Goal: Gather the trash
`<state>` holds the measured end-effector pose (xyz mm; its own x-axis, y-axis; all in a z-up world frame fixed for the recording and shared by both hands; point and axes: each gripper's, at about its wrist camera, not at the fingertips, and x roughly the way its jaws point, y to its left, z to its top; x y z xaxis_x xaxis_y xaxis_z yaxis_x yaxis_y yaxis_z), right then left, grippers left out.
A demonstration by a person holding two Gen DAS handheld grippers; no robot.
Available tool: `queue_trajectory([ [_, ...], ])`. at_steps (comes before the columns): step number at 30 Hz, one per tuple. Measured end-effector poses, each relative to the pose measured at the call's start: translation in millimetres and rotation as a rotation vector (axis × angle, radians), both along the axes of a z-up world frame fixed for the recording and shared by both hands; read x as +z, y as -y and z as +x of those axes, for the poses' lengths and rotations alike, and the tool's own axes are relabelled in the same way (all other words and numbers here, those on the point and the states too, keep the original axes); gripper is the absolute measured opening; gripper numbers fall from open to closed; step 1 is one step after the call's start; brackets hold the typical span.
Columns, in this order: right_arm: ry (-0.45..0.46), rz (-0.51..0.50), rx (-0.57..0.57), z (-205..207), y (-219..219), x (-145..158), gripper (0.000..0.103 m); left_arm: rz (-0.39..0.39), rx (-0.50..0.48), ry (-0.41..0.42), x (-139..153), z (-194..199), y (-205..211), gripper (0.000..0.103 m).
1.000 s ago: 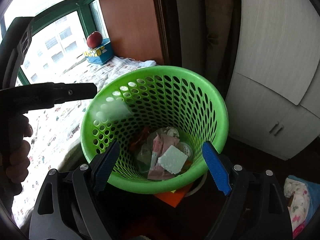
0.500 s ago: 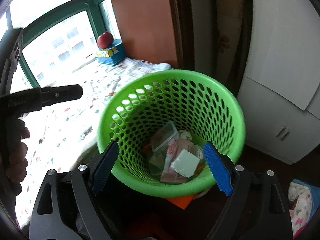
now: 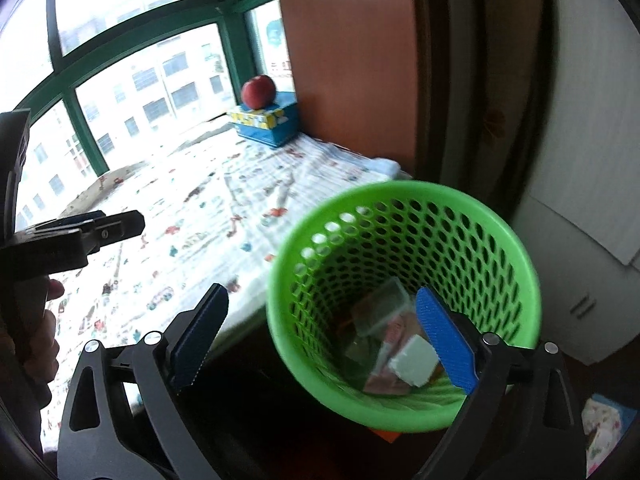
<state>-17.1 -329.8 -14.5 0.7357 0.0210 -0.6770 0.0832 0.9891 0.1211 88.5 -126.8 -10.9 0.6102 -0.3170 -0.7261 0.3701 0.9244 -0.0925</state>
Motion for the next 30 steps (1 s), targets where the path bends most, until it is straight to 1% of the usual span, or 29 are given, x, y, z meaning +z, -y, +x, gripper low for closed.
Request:
queue_trajectory([
  [3, 0.005, 0.0, 0.024, 7, -12, 2, 0.096, 0.001, 0.043, 0.012, 3, -3, -20, 0.096],
  [7, 0.01, 0.006, 0.054, 17, -29, 5, 0.096, 0.031, 0.102, 0.066, 11, -9, -42, 0.096],
  [15, 0.04, 0.022, 0.08, 27, -53, 12, 0.096, 0.046, 0.181, 0.102, 18, -25, -78, 0.096],
  [22, 0.044, -0.016, 0.099, 31, -70, 11, 0.096, 0.044, 0.232, 0.109, 15, -34, -102, 0.096],
  [30, 0.048, -0.021, 0.106, 29, -76, 12, 0.096, 0.03, 0.271, 0.087, 9, -36, -114, 0.096],
])
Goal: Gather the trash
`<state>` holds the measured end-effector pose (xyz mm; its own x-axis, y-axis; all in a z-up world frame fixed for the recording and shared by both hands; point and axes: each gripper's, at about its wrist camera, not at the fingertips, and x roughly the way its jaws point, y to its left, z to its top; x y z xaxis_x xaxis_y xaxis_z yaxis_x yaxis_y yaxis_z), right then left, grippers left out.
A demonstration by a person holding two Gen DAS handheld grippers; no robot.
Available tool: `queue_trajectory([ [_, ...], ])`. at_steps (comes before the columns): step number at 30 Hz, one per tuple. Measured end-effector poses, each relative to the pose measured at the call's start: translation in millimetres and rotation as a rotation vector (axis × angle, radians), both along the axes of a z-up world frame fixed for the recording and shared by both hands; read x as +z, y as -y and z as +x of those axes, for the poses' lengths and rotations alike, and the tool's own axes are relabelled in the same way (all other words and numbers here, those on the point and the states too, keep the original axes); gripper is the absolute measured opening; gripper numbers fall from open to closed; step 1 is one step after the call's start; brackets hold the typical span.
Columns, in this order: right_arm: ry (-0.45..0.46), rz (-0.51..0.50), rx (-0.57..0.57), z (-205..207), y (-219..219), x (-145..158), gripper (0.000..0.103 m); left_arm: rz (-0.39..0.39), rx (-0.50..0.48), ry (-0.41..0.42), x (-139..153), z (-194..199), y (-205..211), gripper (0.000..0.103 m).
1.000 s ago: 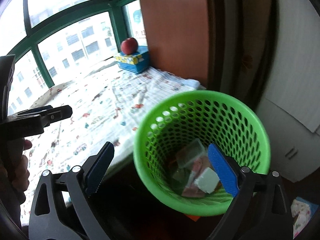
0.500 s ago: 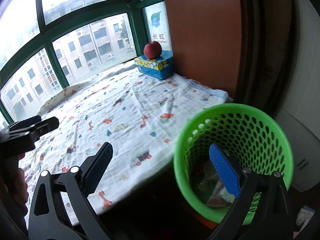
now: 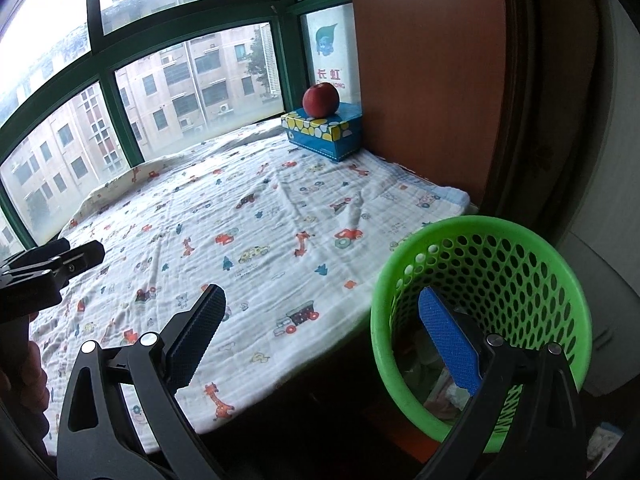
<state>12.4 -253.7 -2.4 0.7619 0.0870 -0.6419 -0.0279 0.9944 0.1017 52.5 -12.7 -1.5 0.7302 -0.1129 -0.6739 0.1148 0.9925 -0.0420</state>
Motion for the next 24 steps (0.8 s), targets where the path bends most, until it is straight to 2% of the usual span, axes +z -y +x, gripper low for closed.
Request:
queue_trajectory([
  [24, 0.023, 0.007, -0.025, -6.0, 2.6, 5.0, 0.097, 0.001, -0.002, 0.018, 1.7, -5.0, 2.8, 0.096],
])
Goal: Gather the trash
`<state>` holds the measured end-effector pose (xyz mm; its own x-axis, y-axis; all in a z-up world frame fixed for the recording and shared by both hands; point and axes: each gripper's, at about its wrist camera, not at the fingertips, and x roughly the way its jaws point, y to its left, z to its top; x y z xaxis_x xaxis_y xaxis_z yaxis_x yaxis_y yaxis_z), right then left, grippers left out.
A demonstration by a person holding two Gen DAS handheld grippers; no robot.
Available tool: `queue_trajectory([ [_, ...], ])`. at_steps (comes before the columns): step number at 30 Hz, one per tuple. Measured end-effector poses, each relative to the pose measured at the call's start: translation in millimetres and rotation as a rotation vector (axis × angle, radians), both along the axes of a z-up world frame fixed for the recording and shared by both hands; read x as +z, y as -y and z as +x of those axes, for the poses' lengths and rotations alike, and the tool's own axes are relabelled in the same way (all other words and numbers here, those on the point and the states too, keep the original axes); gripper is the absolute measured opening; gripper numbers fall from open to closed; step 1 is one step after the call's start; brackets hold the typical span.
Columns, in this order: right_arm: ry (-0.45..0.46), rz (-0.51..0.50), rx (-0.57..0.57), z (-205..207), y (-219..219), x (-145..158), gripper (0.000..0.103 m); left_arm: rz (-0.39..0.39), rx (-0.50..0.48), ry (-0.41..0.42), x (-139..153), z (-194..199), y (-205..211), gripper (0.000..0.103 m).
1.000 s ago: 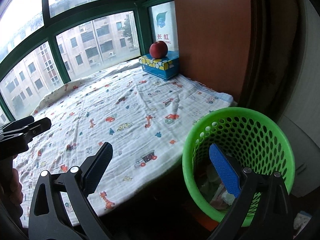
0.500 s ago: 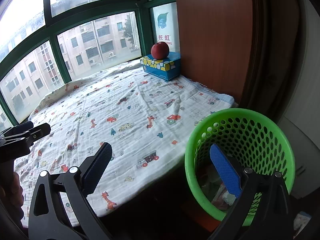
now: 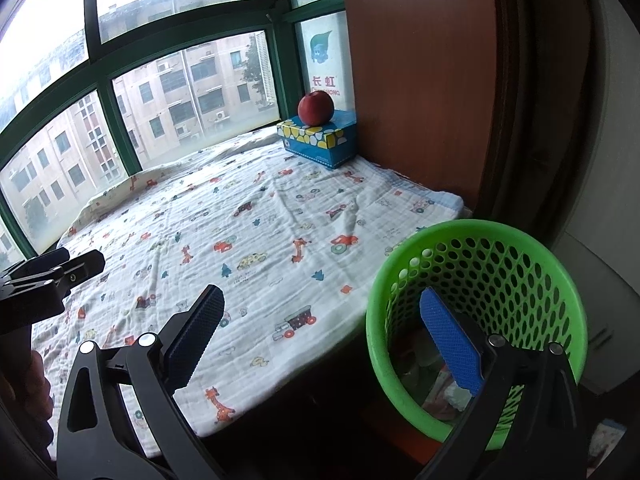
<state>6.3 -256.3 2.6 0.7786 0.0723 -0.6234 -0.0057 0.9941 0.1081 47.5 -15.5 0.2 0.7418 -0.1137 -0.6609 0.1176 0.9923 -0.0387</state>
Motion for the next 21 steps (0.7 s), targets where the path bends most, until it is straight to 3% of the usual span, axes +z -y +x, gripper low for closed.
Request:
queue_trajectory([
  [21, 0.032, 0.012, -0.055, -5, 11, 5, 0.097, -0.01, -0.046, 0.056, 9, 0, 24, 0.096],
])
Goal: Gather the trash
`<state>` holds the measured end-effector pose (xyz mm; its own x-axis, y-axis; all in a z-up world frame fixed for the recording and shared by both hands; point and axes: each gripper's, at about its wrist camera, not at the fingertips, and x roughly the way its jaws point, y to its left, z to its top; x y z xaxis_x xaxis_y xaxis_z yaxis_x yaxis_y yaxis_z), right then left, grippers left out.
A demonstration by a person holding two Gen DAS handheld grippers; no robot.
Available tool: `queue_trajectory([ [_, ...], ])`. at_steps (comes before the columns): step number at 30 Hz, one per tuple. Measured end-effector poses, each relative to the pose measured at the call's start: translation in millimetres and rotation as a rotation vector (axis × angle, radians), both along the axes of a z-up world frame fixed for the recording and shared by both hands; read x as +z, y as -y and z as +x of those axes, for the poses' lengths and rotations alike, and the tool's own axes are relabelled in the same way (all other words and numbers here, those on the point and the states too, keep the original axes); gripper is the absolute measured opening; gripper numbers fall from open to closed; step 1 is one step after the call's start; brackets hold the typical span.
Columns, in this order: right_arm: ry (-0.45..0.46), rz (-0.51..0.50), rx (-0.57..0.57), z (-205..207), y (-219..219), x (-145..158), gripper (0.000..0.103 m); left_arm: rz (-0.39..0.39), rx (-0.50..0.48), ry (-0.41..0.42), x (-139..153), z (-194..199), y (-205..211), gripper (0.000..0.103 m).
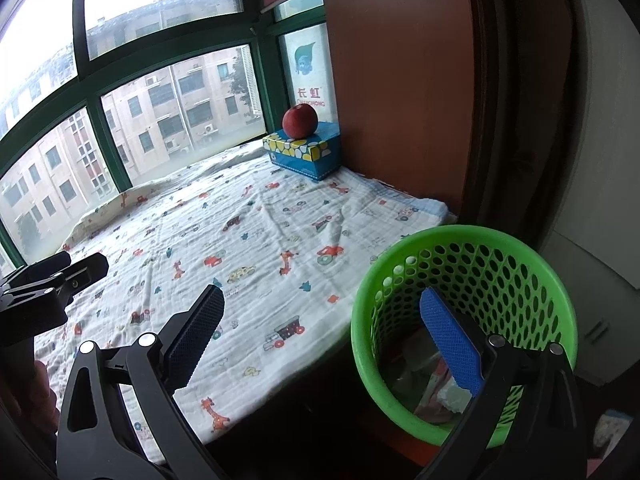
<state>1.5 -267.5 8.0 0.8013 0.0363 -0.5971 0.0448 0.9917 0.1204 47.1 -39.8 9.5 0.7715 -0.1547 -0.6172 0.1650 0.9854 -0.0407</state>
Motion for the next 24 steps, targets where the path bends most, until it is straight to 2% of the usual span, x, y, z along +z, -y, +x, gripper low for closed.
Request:
queue_trajectory([
  [13, 0.01, -0.007, -0.011, -1.6, 1.8, 3.0, 0.097, -0.004, -0.021, 0.022, 4.2, -0.4, 9.2, 0.096],
  [24, 0.007, -0.002, -0.014, -1.6, 0.5, 1.2, 0.097, -0.008, -0.02, 0.007, 2.7, 1.5, 6.9, 0.096],
])
